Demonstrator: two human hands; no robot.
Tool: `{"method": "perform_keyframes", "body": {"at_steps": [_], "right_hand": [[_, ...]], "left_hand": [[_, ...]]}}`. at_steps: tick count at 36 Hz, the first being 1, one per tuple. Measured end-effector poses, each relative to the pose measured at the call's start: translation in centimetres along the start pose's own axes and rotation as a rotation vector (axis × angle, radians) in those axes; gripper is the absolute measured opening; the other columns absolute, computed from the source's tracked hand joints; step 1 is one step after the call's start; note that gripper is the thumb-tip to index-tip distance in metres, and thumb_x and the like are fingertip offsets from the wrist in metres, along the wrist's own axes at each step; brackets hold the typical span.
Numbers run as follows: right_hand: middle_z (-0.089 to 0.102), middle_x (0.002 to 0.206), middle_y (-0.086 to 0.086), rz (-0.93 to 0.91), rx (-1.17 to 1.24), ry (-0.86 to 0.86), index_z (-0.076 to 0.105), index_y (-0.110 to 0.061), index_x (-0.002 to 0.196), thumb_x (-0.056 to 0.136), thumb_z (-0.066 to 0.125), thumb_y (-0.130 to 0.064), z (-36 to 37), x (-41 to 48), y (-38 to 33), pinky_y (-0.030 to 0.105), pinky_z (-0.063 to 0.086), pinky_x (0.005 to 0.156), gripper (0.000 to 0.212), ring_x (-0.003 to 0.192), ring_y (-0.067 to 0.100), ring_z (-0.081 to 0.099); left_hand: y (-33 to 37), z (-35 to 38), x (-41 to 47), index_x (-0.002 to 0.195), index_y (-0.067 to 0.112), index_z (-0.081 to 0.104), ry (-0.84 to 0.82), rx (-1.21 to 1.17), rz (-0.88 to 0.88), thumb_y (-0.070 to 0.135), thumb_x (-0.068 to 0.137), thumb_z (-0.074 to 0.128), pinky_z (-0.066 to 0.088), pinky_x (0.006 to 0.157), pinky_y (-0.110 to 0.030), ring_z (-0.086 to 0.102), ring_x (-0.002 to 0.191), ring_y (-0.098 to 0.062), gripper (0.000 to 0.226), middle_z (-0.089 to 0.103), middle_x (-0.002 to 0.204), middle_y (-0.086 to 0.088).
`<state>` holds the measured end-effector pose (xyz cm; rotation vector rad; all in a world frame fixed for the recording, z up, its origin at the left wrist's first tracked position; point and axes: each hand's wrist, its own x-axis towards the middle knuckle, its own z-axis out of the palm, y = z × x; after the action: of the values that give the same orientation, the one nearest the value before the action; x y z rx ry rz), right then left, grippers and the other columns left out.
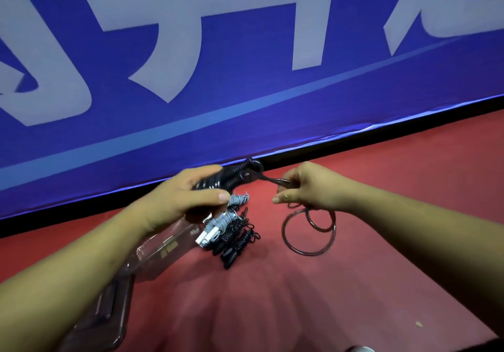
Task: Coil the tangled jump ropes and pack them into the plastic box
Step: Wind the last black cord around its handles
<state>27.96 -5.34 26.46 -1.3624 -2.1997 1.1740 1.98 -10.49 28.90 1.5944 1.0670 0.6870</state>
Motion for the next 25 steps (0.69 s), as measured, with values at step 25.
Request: {"method": "perform_keyframes", "body": {"at_steps": [25], "right_hand": [[0.042,0.057,0.004,0.094,0.339,-0.156,0.063,-0.006,0.09,0.093,0.065,-0.027,3.7,0.0,-5.2,0.025,0.028,0.043,0.022,0.045,0.014,0.036]], "left_hand": [[-1.9,-5.8,1.6,0.086,0.024,0.053,0.727,-0.41,-0.251,0.031,0.094,0.064,0.029,0.039,-0.016,0.034,0.038,-0.01,0.015,0.053,0.07,-0.003]]}}
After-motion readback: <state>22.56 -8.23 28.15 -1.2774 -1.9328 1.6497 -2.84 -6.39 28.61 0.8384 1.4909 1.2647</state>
